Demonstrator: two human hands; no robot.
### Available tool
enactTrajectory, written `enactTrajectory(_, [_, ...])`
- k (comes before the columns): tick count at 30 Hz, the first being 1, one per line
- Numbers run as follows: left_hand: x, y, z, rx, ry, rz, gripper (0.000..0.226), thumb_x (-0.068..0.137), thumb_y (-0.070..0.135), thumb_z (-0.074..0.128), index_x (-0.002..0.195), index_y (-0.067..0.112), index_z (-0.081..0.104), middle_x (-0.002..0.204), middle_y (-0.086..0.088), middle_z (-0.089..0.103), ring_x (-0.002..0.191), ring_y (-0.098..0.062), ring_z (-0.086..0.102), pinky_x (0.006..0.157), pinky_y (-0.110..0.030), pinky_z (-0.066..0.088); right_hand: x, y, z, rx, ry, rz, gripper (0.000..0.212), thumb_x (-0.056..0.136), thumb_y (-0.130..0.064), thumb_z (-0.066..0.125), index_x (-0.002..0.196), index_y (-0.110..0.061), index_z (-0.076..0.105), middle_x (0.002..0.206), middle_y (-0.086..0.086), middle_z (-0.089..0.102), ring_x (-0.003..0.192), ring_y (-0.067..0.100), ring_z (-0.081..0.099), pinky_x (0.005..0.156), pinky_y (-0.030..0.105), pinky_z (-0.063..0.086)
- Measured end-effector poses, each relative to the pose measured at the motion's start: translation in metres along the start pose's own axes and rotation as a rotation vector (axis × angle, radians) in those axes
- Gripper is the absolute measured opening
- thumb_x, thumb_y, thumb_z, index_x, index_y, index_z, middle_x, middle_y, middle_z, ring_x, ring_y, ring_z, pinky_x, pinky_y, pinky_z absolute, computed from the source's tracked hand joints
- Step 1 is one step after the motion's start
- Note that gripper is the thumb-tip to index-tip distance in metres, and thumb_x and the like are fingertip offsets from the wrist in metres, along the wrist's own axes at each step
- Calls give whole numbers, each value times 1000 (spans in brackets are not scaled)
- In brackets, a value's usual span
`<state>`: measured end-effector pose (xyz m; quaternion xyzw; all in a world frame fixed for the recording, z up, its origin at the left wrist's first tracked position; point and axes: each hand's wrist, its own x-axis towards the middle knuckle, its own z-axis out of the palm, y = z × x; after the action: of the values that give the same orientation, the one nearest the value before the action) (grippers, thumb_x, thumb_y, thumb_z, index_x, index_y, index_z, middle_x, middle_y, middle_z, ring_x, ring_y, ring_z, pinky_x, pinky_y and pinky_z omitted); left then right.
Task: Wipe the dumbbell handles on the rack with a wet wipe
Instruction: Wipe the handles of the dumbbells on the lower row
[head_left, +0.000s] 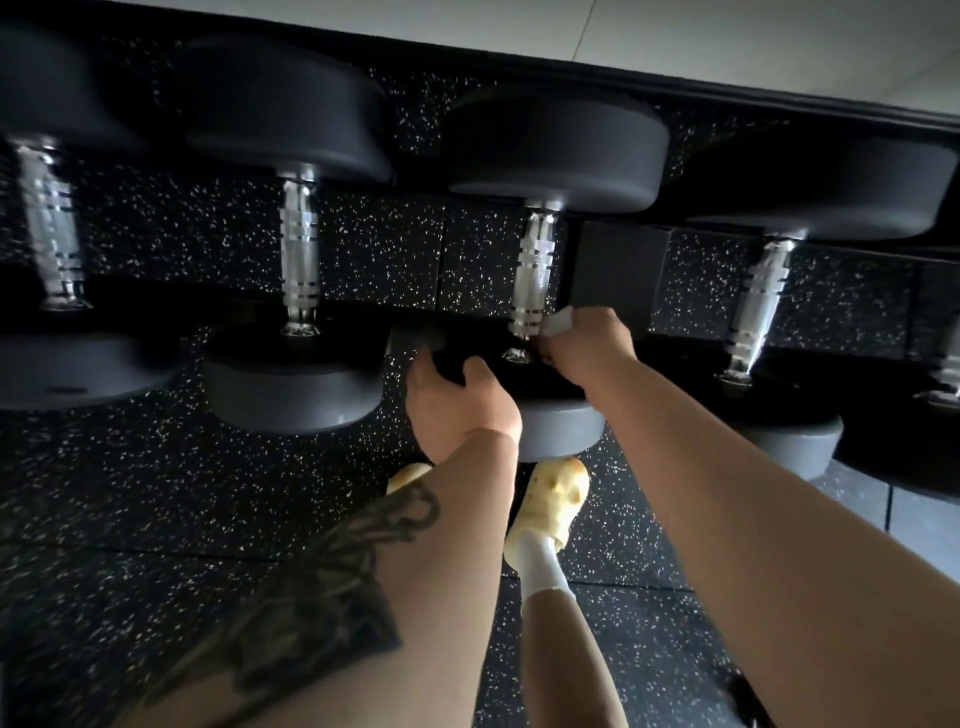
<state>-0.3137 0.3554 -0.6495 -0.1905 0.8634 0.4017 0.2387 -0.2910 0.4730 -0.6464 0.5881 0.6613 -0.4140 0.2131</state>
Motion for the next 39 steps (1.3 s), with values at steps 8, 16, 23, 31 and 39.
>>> enactTrajectory(8, [-3, -2, -2, 95, -39, 190, 55, 66, 36, 42, 114, 20, 66, 128, 2, 57, 119, -20, 49, 99, -38, 41, 10, -3, 2, 424, -73, 143, 15, 80, 0, 58, 81, -11, 68, 73, 6, 60, 65, 20, 55, 56, 26, 42])
enactTrajectory(16, [-2, -9, -3, 176, -77, 296, 24, 67, 33, 44, 73, 24, 66, 105, 7, 61, 108, -19, 50, 87, -41, 47, -7, 16, -14, 201, -121, -22, 19, 55, -3, 66, 70, -11, 73, 75, 5, 73, 79, 23, 68, 73, 34, 54])
enactTrajectory(23, [-1, -9, -2, 167, -73, 290, 16, 68, 34, 45, 65, 30, 60, 103, 5, 62, 116, -22, 49, 86, -45, 48, 12, -2, 2, 206, -232, -43, 22, 87, 4, 45, 82, -8, 63, 72, 5, 52, 54, 12, 41, 33, 13, 32])
enactTrajectory(31, [-2, -10, -2, 124, -27, 311, 22, 67, 29, 45, 67, 25, 67, 97, 4, 63, 112, -26, 53, 86, -47, 48, -16, 3, -8, -103, -35, -127, 7, 85, -19, 60, 79, -20, 64, 81, 5, 66, 80, 27, 63, 63, 30, 48])
enactTrajectory(39, [0, -7, -3, 141, -42, 342, 38, 67, 34, 38, 76, 16, 71, 101, 0, 64, 111, -27, 53, 89, -45, 47, -52, -16, -19, -723, 31, -480, 23, 90, -26, 56, 107, -37, 68, 98, 3, 67, 91, 28, 63, 63, 26, 43])
